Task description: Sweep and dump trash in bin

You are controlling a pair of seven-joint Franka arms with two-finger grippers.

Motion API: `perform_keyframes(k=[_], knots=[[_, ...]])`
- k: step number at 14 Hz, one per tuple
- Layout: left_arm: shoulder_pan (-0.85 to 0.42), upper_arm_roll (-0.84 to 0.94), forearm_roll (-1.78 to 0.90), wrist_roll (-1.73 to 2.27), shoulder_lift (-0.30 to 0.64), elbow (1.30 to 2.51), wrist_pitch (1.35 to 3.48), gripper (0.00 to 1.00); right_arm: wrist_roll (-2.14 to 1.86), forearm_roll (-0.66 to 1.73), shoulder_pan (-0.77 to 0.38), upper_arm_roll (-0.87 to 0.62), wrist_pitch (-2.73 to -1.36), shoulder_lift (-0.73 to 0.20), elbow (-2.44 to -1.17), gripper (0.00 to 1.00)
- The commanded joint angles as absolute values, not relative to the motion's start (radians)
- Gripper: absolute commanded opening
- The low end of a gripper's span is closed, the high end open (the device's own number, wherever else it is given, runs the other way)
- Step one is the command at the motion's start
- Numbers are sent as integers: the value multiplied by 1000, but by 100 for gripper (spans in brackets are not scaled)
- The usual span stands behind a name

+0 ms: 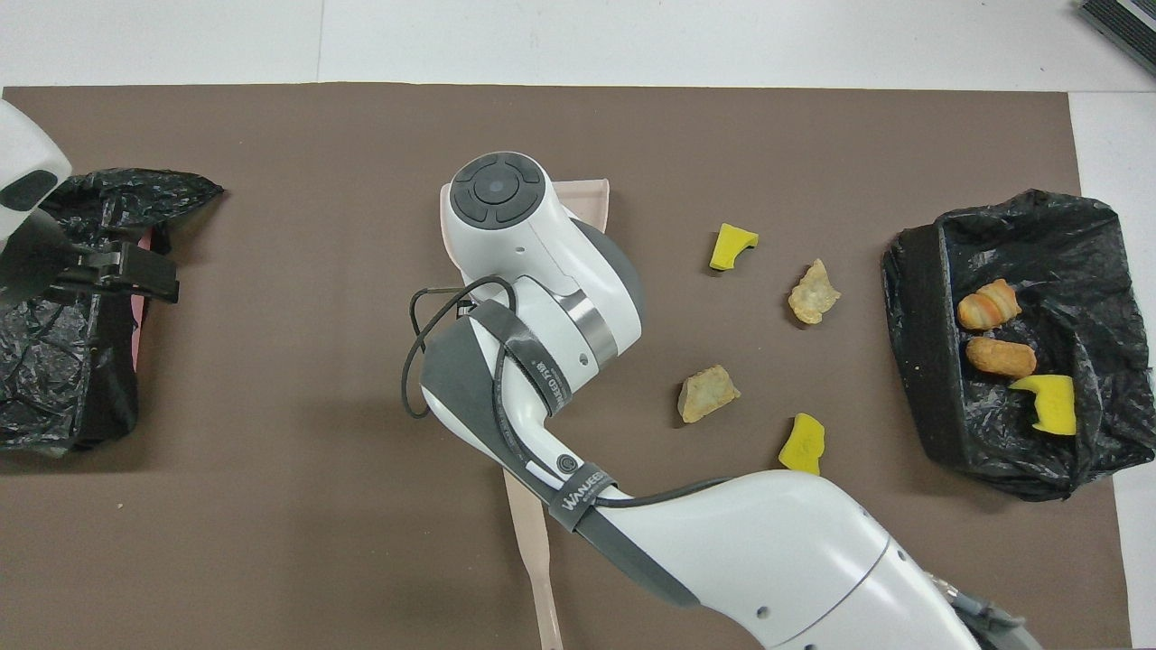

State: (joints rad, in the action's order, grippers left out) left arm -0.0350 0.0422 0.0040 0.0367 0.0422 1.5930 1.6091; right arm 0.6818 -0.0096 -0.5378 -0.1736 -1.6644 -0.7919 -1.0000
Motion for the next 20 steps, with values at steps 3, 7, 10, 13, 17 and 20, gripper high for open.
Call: perform_keyframes(k=[3,7,10,13,17,20], knots=[[-46,35,-3,51,43,1583,1611,100,690,25,-529,-176,-1675,-795,-997,8],[-49,37,-3,43,40,1597,1615,100,675,35,-529,-176,-1678,-776,-1028,22],[-52,37,-3,41,32,1608,1624,100,669,35,-531,-176,-1681,-770,-1034,37],[-52,38,-5,43,31,1611,1629,100,672,23,-531,-175,-1694,-769,-1037,41],[-54,40,-5,43,12,1652,1678,100,672,17,-529,-175,-1683,-732,-1037,47],[-89,38,-5,54,12,1673,1718,100,666,29,-526,-175,-1663,-623,-1136,60]])
